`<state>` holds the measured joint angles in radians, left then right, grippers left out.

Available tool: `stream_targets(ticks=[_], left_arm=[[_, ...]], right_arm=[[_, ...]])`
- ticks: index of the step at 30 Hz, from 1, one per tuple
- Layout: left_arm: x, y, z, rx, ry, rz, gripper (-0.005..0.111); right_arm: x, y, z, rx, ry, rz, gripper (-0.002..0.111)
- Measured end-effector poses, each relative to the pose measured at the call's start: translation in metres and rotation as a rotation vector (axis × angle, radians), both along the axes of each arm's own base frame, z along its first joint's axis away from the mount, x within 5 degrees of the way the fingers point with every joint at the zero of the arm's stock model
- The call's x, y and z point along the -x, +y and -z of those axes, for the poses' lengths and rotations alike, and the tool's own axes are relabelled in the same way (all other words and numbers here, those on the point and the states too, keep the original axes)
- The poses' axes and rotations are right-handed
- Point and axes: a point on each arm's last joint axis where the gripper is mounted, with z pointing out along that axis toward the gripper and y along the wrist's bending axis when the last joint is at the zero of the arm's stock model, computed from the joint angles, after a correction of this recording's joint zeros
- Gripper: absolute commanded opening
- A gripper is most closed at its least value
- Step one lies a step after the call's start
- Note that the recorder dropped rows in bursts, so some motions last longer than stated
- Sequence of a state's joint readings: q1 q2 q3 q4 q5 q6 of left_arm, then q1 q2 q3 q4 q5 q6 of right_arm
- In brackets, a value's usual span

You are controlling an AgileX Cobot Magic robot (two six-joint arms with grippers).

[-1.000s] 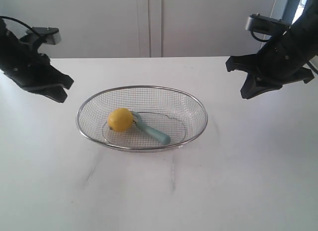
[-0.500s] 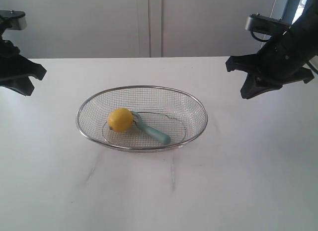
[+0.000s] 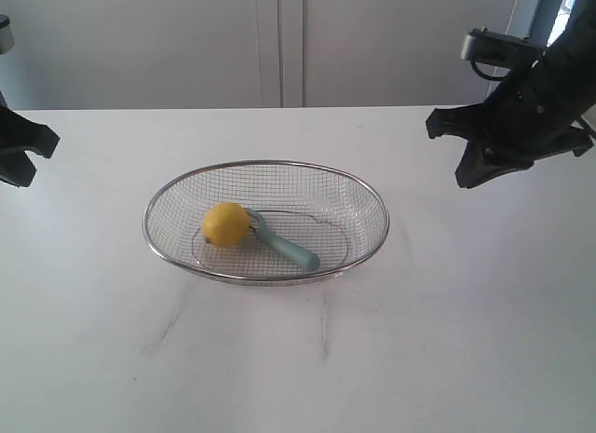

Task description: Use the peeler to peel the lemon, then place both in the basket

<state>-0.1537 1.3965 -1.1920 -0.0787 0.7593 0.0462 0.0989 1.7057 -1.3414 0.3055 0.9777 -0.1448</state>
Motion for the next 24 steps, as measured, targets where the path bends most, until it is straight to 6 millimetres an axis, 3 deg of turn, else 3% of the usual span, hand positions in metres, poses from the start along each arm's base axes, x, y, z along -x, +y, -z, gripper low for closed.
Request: stream_targets(ticks=[5,10,17,24], left_arm=[[0.000,0.000,0.000,0.000,0.002,0.000,0.000],[0.000,0.000,0.000,0.000,0.002,0.000,0.000],[0.000,0.000,0.000,0.000,0.002,0.000,0.000],[0.000,0.000,0.000,0.000,0.002,0.000,0.000]], right_arm=[[0.005,-0.013,-0.001,0.119,0.041,0.082,0.000],[0.028,-0.022,-0.037,0.164,-0.020,0.157,0.000],[0.083,-0.027,-0.076,0.127,-0.160,0.199,0.000],[0.141,-0.033,-0.083,0.111,-0.242,0.206,0.000]])
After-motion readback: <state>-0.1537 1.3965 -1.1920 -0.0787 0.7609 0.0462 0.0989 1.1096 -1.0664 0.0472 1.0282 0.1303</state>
